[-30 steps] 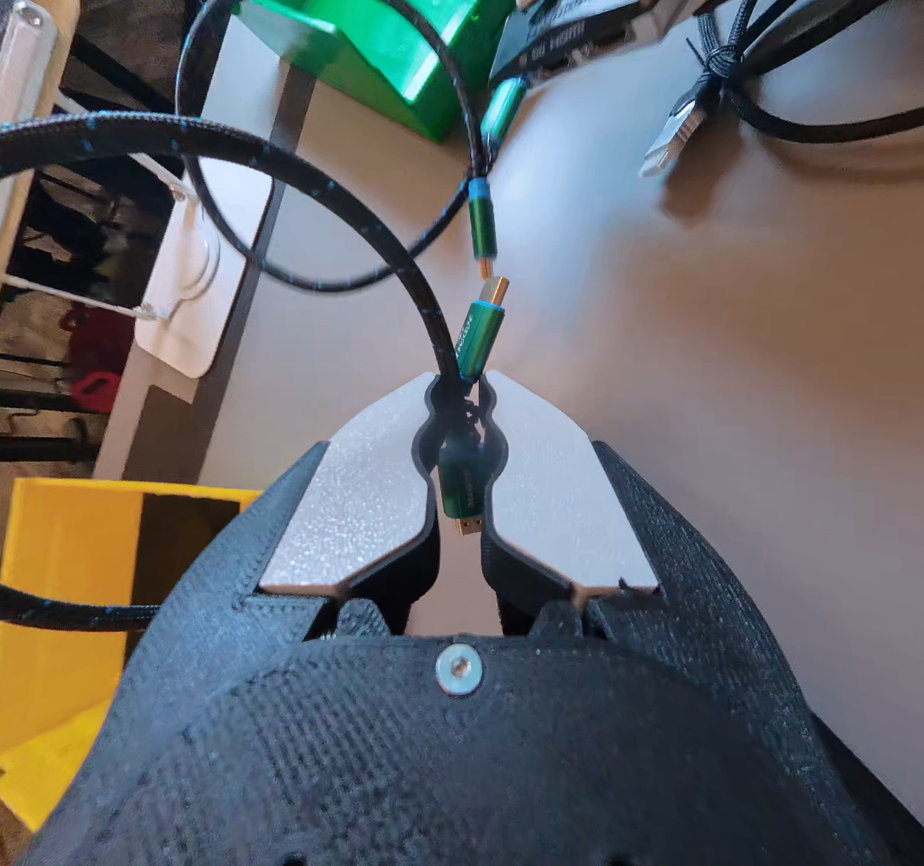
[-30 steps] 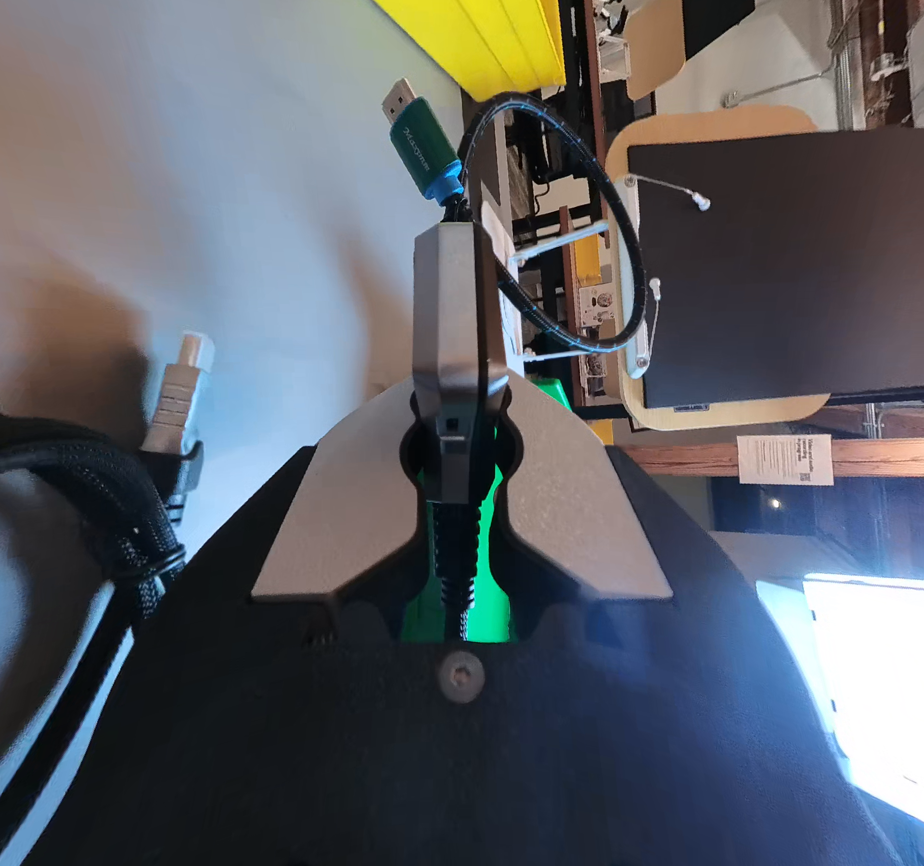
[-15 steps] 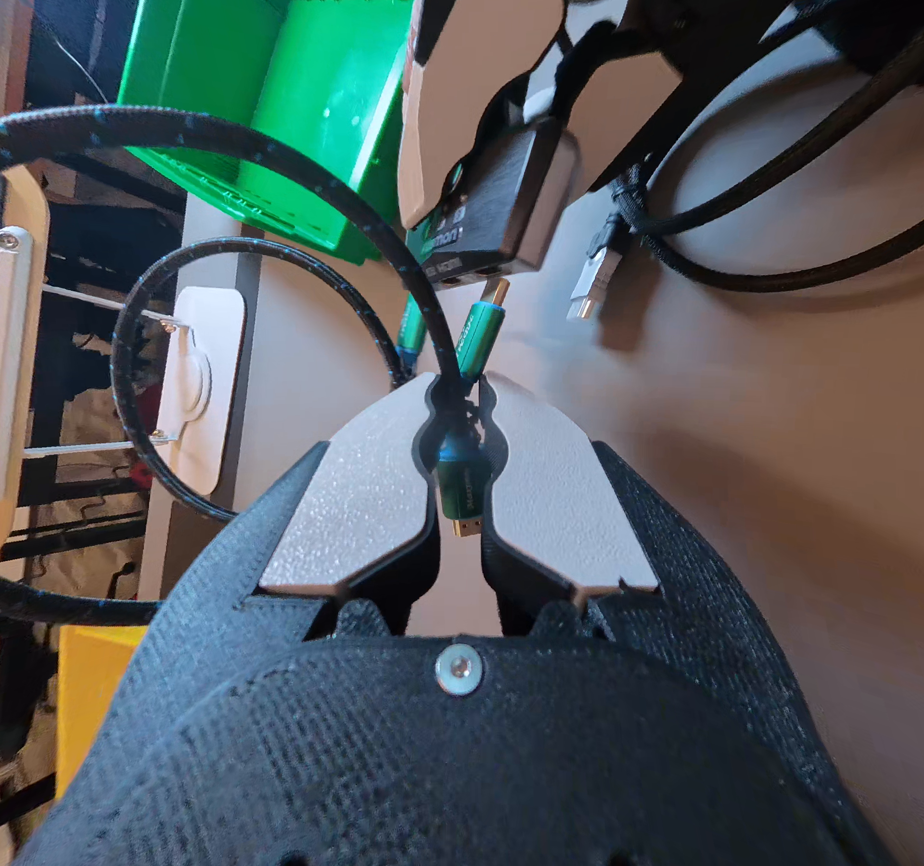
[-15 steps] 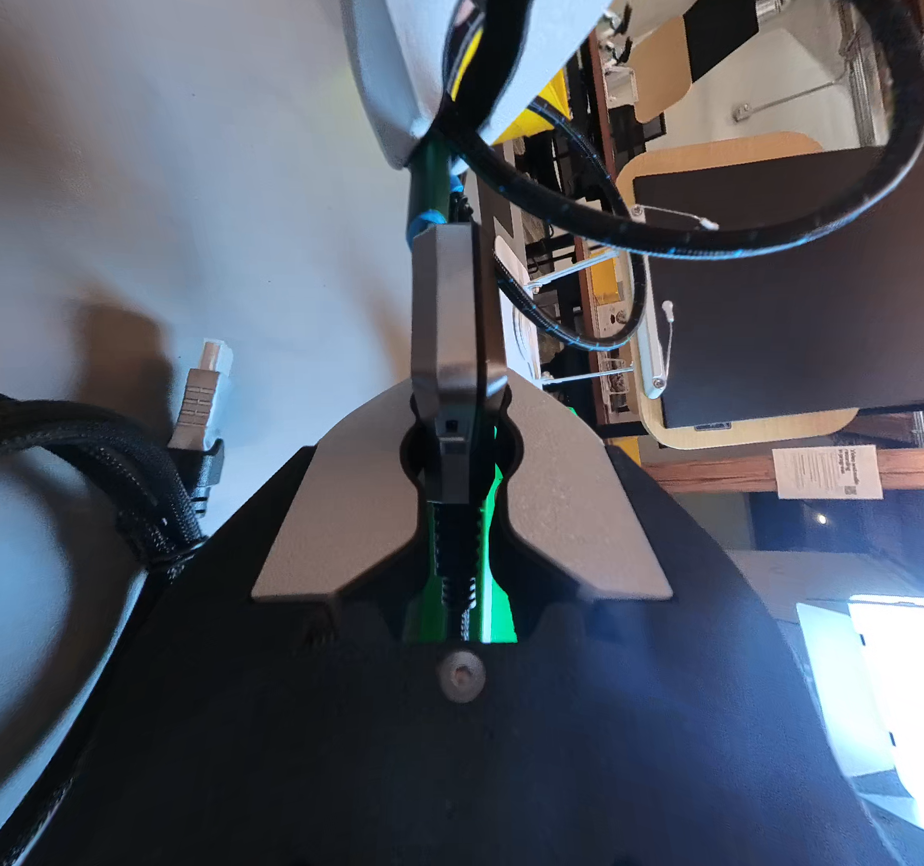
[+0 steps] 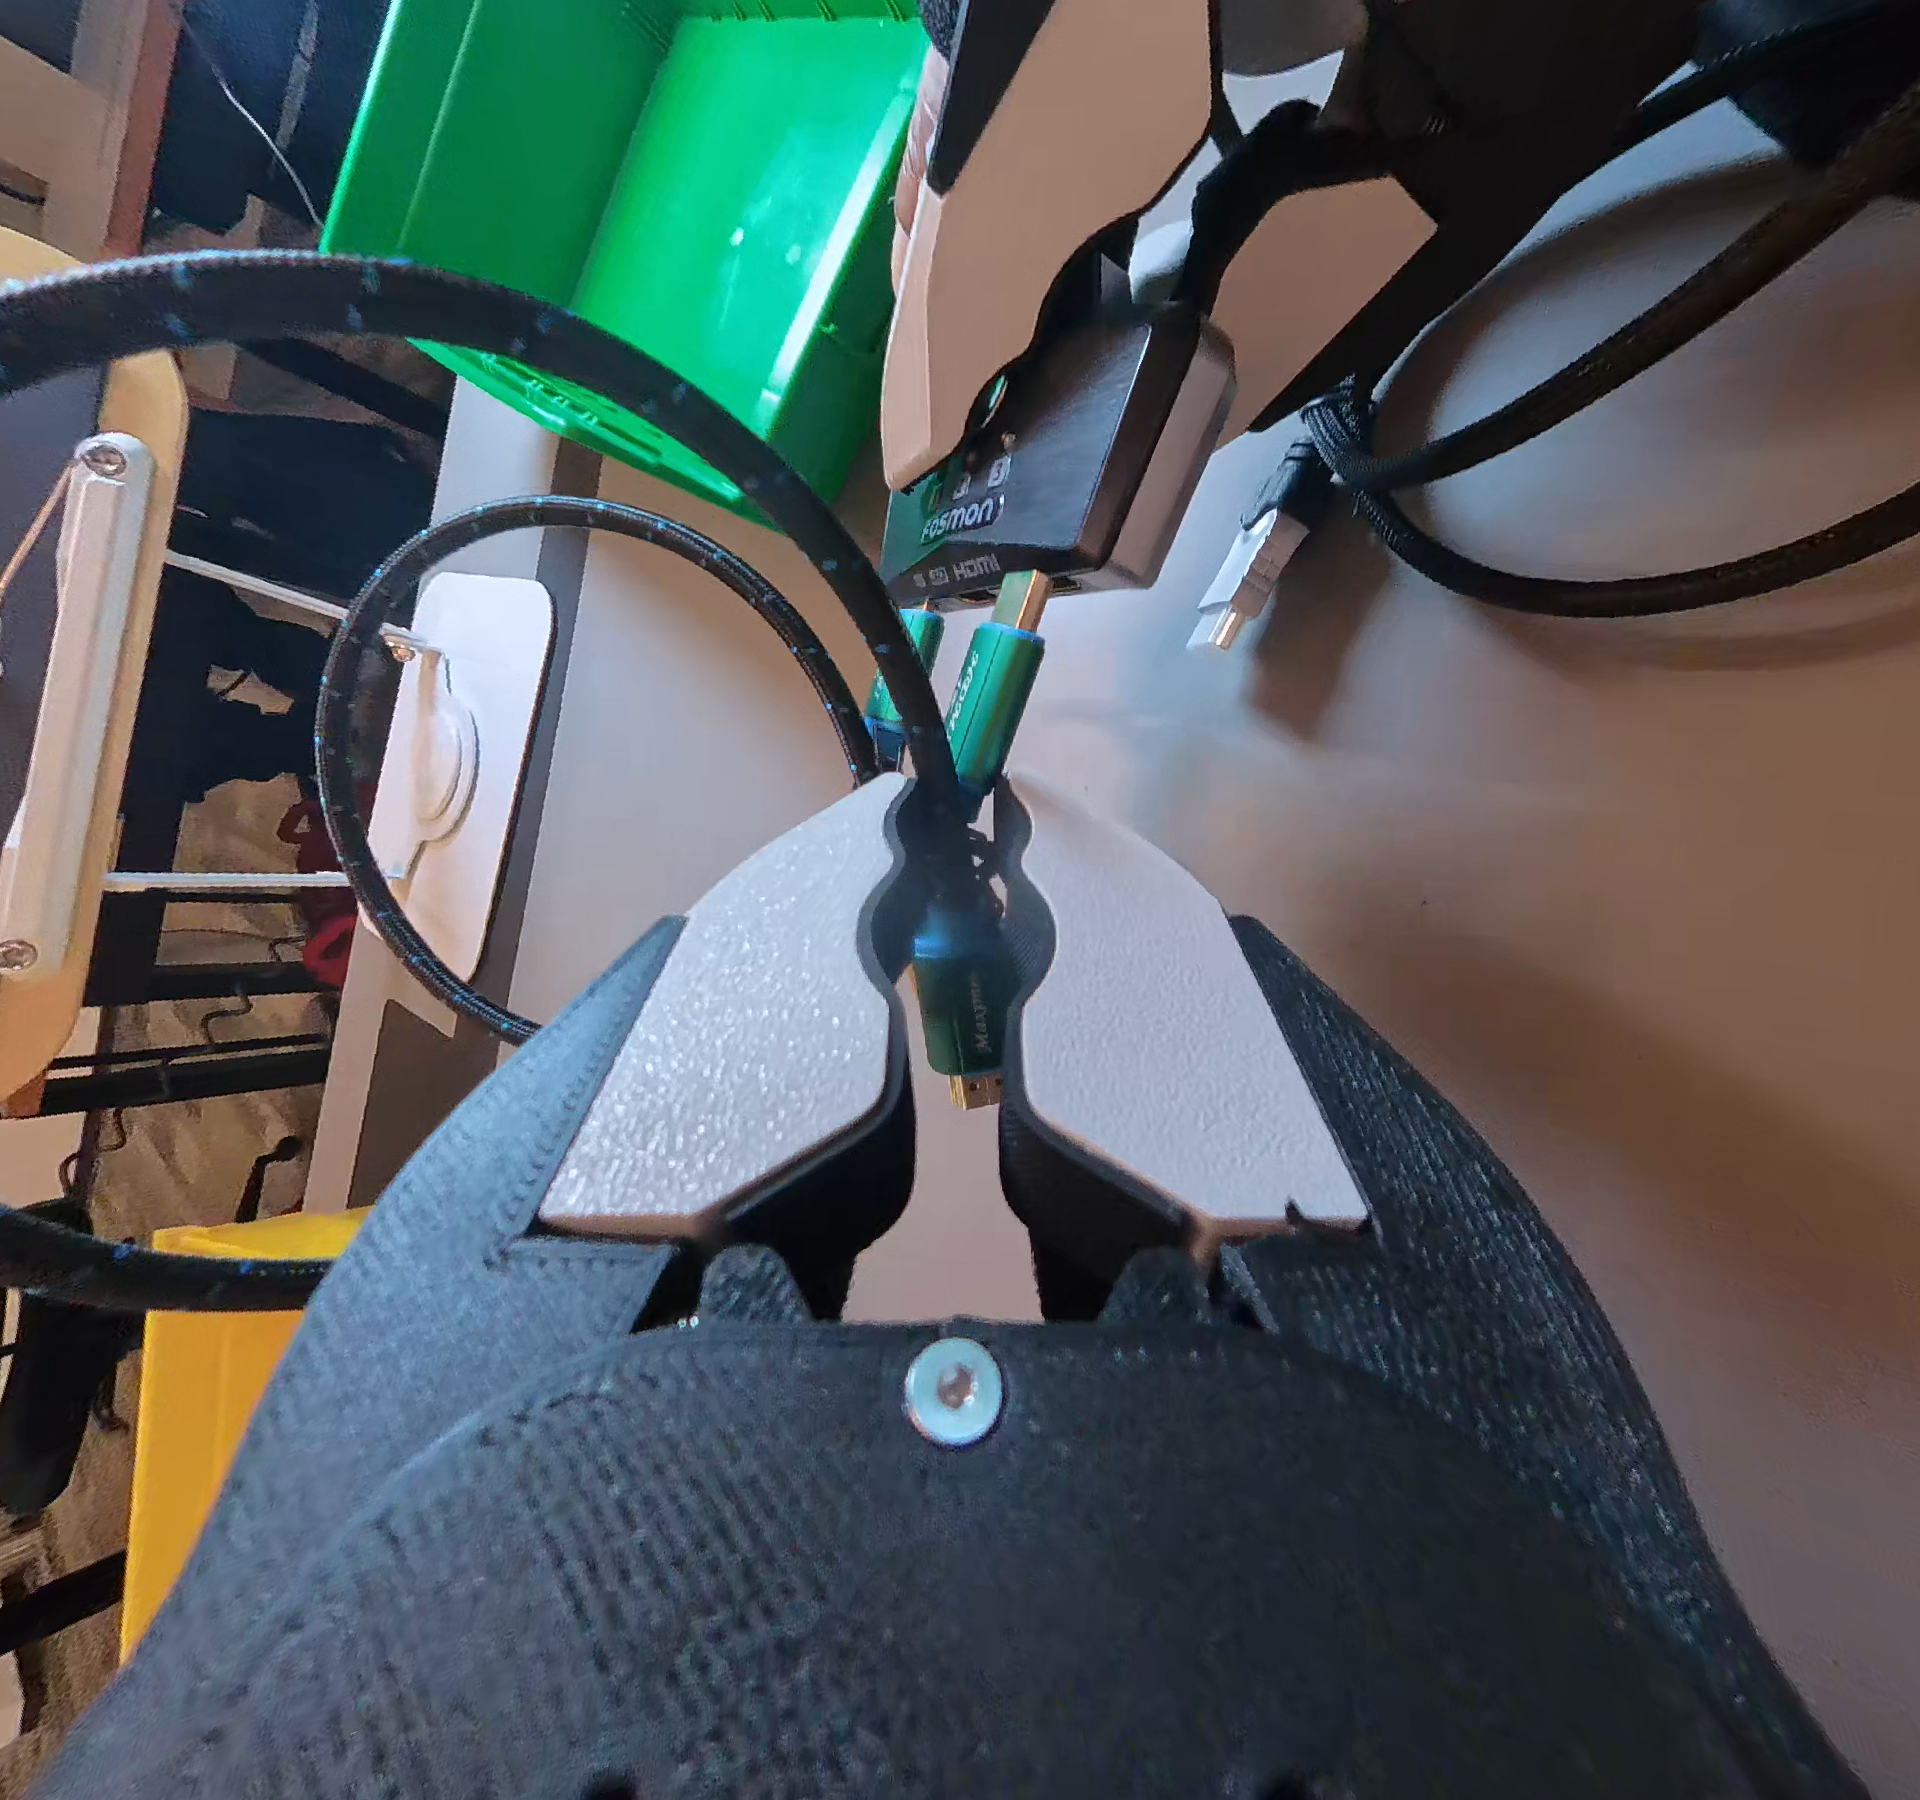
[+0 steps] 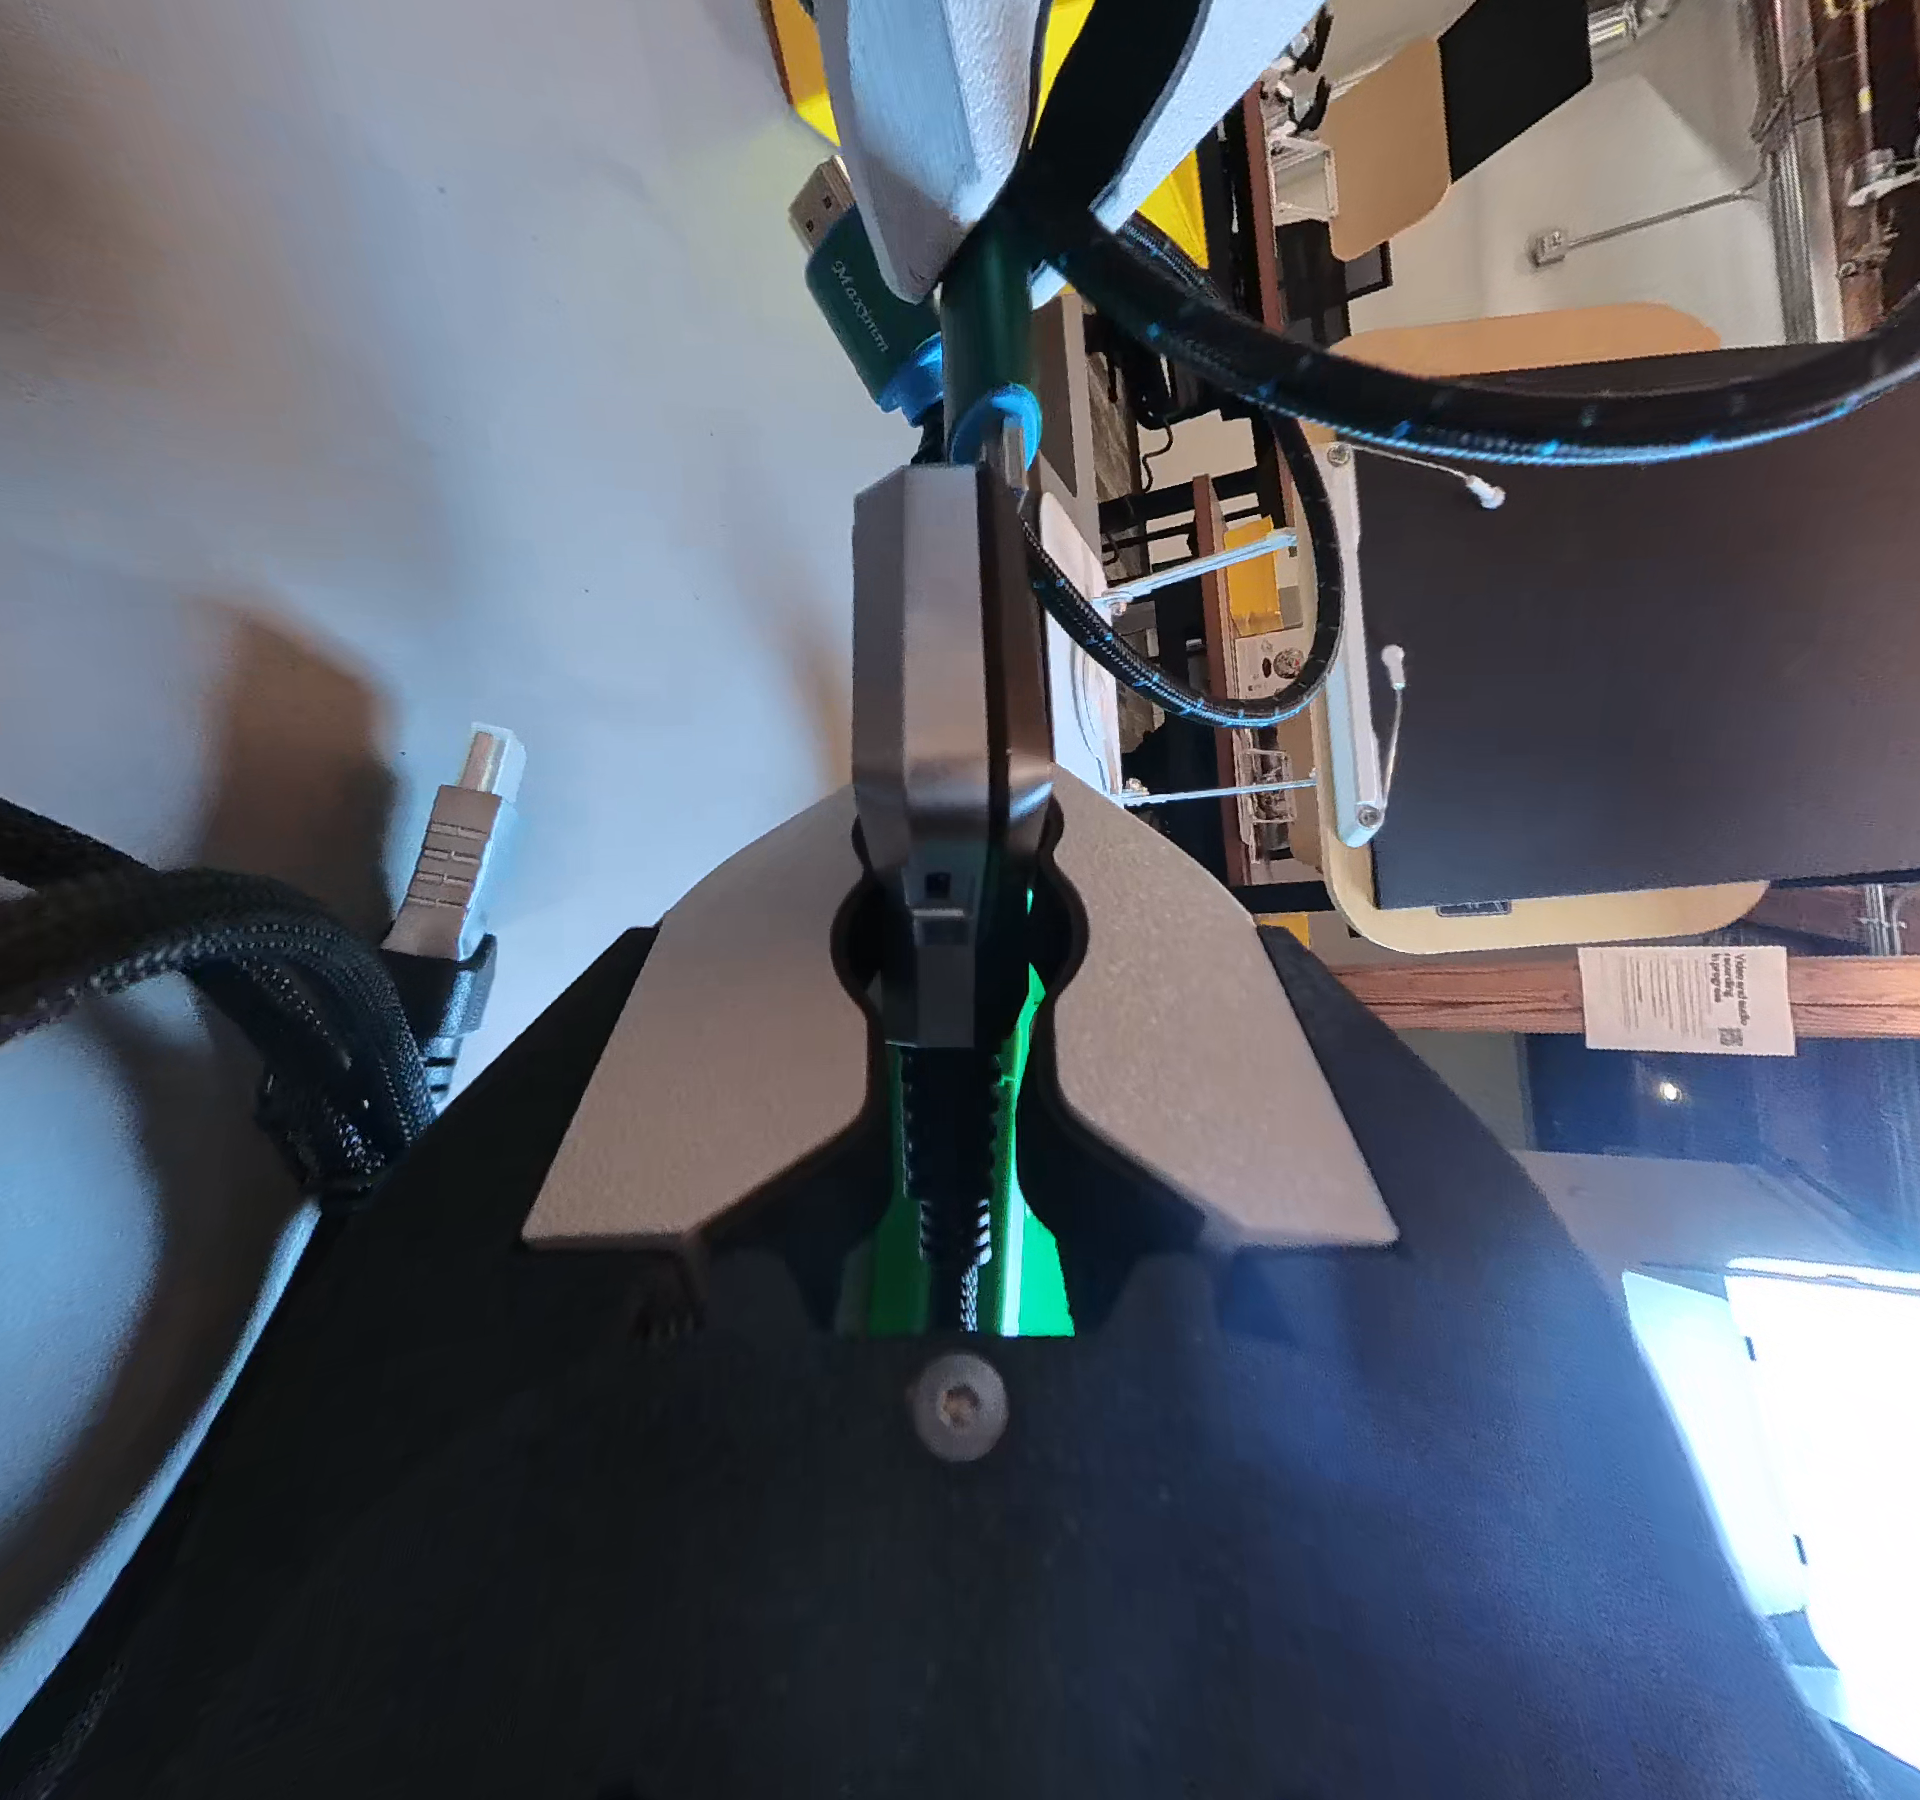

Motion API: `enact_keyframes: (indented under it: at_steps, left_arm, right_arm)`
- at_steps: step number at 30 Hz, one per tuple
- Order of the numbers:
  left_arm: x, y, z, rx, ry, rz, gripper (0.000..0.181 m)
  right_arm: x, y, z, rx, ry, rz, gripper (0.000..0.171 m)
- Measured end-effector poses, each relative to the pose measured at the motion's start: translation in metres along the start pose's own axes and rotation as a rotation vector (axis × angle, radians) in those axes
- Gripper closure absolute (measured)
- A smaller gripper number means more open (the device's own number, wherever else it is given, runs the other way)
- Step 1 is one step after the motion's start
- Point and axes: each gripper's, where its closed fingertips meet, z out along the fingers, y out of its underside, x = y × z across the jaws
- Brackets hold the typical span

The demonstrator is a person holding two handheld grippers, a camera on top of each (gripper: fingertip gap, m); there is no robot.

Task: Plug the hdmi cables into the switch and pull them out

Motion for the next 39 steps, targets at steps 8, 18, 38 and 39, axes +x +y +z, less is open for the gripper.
enact_keyframes:
  at_steps: [8, 18, 38, 39]
  left_arm:
    - [0.001, -0.001, 0.0, 0.021, -0.007, -0.013, 0.168]
    - [0.001, -0.002, 0.004, -0.015, -0.088, 0.071, 0.169]
    - [0.015, -0.011, 0.004, 0.119, 0.069, -0.025, 0.17]
    - [0.016, -0.009, 0.005, 0.085, 0.06, -0.022, 0.169]
  right_arm:
    - [0.002, -0.001, -0.002, 0.0, 0.007, 0.032, 0.148]
    - [-0.002, 0.004, -0.002, -0.125, -0.051, 0.073, 0.148]
    - [-0.018, 0.001, -0.003, -0.191, -0.176, 0.17, 0.148]
    - [-0.021, 0.001, -0.002, -0.193, -0.186, 0.175, 0.148]
